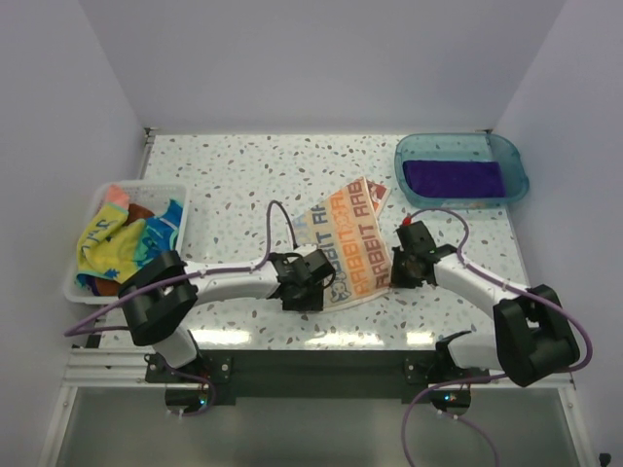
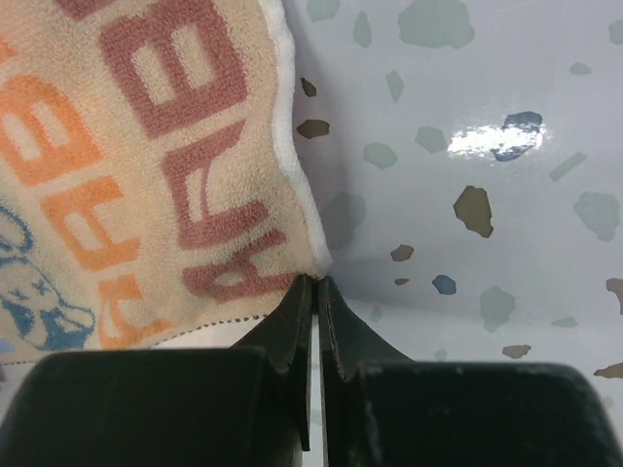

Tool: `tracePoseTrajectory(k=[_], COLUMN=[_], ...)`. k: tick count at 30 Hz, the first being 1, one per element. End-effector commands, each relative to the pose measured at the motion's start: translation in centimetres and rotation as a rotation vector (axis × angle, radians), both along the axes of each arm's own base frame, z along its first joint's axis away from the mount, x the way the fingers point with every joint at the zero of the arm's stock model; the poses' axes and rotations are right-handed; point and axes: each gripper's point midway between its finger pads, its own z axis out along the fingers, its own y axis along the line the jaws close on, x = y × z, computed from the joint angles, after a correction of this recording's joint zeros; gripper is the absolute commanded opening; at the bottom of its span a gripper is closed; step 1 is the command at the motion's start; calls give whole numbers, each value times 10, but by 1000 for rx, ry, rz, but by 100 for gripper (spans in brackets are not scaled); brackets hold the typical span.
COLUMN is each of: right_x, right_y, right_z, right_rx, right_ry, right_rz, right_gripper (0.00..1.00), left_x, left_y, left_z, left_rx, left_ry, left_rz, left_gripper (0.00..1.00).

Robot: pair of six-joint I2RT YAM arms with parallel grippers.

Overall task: Fold and stack the towels
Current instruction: Flatten out the crumpled towel

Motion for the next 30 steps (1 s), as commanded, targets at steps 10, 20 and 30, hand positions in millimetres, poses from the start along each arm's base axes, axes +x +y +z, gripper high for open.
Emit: tracePoseTrajectory(k=[10, 20, 30], right_x=[-19, -20, 39], right_y=[9, 16, 32], right_z=[-9, 0, 93], right_rx=[64, 114, 150], right_ry=[25, 0, -231], right_rz=[51, 73, 78], right_gripper=[0, 0, 0], left_x=[-2, -3, 90], left_y=[7, 5, 14], left_z=[-14, -28, 88], left_rx=[154, 175, 82], left_ry=[43, 66, -277], left_rz=[115, 71, 144], left_gripper=[38, 0, 0])
